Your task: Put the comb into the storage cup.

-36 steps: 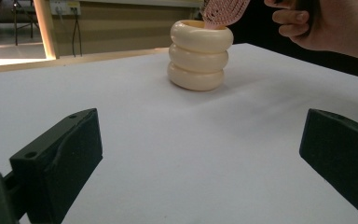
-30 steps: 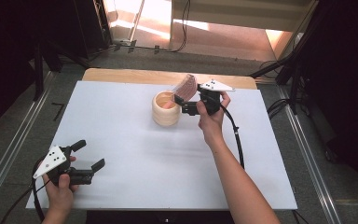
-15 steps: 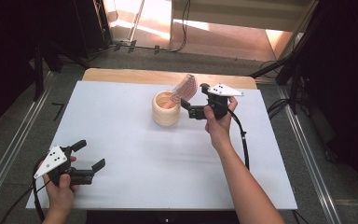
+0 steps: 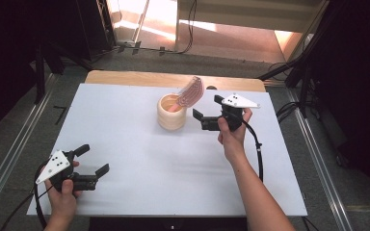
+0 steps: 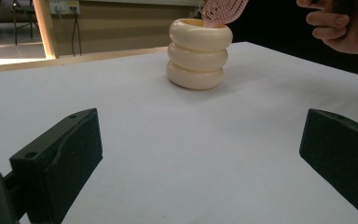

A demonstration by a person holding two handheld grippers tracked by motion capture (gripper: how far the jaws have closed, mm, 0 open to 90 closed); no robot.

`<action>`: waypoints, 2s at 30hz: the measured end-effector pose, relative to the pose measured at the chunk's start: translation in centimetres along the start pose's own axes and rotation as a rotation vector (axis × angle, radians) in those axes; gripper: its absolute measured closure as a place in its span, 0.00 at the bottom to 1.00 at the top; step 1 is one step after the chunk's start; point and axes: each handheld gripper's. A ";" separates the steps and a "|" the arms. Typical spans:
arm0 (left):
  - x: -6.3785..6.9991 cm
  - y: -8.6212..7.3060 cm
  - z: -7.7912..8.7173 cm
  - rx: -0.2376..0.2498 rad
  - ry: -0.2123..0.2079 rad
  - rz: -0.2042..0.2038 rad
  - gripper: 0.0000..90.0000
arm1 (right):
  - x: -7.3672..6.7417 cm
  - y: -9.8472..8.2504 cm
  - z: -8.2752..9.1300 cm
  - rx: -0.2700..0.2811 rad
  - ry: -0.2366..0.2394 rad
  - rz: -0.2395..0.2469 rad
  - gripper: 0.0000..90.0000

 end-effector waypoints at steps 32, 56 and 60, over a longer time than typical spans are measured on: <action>0.0 0.0 0.0 0.003 -0.001 0.002 0.00 | 0.7 -2.3 4.7 0.031 -0.003 0.002 0.00; 0.2 0.0 -0.1 0.002 -0.003 -0.001 0.00 | 1.6 -4.8 8.6 0.034 -0.040 -0.006 0.00; 0.3 0.0 -0.1 -0.001 -0.005 -0.004 0.00 | 1.8 -5.1 9.2 0.033 -0.049 -0.002 0.00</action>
Point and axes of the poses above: each handheld gripper's, and its own axes: z roughly backward along the jaws, y roughly out of its top, x roughly to its right, and after that the axes turned 1 degree about -y, right-handed
